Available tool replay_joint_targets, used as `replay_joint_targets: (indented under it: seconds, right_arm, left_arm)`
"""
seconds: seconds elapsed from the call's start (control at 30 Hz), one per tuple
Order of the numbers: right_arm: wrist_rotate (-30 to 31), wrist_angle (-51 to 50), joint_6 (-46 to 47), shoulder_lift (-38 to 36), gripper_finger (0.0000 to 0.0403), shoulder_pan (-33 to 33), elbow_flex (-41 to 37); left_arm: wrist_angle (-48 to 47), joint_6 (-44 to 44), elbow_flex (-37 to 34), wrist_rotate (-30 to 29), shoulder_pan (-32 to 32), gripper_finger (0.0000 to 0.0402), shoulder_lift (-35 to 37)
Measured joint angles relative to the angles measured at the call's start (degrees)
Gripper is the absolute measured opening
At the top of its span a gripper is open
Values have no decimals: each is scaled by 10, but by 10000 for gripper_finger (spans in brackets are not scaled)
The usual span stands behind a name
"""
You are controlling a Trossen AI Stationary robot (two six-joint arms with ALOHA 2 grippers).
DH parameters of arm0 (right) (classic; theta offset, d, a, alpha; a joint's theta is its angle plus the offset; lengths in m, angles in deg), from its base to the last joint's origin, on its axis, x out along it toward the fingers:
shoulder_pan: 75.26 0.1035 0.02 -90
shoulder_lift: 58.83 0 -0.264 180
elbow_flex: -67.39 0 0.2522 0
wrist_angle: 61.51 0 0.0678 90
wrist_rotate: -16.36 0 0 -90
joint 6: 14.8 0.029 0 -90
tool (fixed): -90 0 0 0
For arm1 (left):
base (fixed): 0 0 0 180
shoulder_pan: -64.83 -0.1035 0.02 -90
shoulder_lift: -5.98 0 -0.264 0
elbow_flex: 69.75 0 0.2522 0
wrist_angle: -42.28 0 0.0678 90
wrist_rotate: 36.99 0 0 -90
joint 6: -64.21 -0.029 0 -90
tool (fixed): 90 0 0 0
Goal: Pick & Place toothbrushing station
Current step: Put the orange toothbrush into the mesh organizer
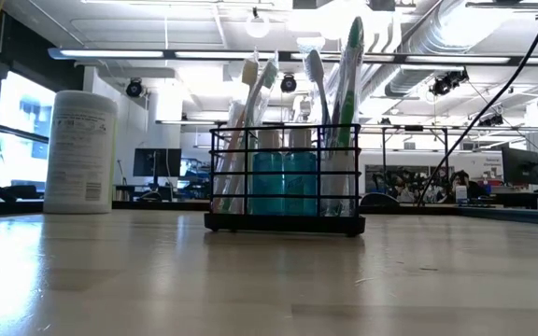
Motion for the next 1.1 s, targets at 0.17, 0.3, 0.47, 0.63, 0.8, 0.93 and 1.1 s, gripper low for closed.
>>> replay_joint_targets:
  seconds: [0.17, 0.3, 0.47, 0.63, 0.8, 0.93, 1.1]
  right_arm:
    - [90, 1, 9, 0, 155, 9, 0]
    - [196, 11, 11, 0, 155, 26, 0]
    - [180, 12, 15, 0, 155, 44, 0]
    - [176, 7, 53, 0, 155, 48, 0]
    - [127, -17, 76, 0, 155, 47, 0]
    - [98, -28, 103, 0, 155, 44, 0]
    - [76, -38, 123, 0, 155, 32, 0]
  left_arm:
    - [-4, 4, 0, -8, -1, 6, 0]
    - [-4, 4, 0, -8, -2, 6, 0]
    - [-3, -1, 0, -23, -1, 6, 0]
    - [-3, -3, 0, -26, -2, 6, 0]
    - [-3, -4, 0, -44, -1, 6, 0]
    - [-7, -5, 0, -47, -1, 6, 0]
    - [-7, -5, 0, -48, -1, 6, 0]
